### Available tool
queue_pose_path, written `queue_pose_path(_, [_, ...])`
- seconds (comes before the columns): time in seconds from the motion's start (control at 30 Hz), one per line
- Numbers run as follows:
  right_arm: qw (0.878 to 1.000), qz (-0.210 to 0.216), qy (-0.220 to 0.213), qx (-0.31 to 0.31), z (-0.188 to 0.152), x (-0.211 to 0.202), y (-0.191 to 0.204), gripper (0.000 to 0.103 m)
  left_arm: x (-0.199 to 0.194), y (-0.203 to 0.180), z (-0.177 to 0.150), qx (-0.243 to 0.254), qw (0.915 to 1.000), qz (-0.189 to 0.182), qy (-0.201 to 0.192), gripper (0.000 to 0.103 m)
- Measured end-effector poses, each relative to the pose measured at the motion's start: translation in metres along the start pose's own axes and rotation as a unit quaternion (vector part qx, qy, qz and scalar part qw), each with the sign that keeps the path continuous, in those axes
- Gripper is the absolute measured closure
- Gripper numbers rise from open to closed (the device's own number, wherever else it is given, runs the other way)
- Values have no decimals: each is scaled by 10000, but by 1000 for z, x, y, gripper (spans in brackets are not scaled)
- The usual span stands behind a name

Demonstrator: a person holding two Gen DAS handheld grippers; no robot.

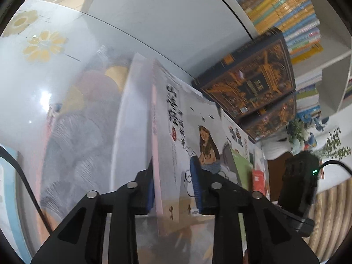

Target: Organize books

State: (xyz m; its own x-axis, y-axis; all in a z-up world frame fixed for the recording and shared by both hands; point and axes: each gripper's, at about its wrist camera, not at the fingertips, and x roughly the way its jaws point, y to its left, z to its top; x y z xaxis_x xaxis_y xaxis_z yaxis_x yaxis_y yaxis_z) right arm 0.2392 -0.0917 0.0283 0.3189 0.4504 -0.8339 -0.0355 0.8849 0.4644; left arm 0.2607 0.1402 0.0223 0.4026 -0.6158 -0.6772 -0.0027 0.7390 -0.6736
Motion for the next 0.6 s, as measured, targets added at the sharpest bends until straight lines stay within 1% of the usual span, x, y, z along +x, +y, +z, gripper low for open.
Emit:
queue_pose_path(0.03, [9999,-74,40,112,1,5,-5,75,0,4,2,-74,10000,40,18,77])
queue_pose_path(0.13, [9995,22,2,329,-1,6,-12,75,-4,15,2,-164,9998,148,26,77])
queue_pose_path(0.2, [9993,15,3,361,-3,4,-13,75,-7,20,-1,-200,9996,199,13,77])
queue_pose_path(0.27, [9993,1,12,367,-6,0,-15,71,-12,22,-5,-268,9995,173,-17,76])
queue_pose_path(0.33, [9991,15,39,427,-8,-4,-19,66,-19,22,-10,-273,9993,240,-106,75])
queue_pose_path(0.37, [9989,18,49,467,-10,-7,-21,58,-23,20,-13,-254,9992,282,-133,74])
queue_pose_path(0.4, [9987,-33,61,510,-12,-9,-23,55,-26,19,-17,-229,9992,310,-140,74])
queue_pose_path(0.43, [9983,-80,84,577,-17,-14,-26,54,-29,17,-20,-196,9991,342,-126,74])
queue_pose_path(0.5, [9976,0,86,683,-27,-25,-30,54,-33,11,-27,-82,9994,348,-31,74])
queue_pose_path(0.53, [9972,24,83,744,-33,-31,-33,54,-35,7,-32,14,9995,312,22,74])
queue_pose_path(0.6, [9970,49,42,773,-45,-45,-37,54,-42,-6,-43,231,9991,353,60,74])
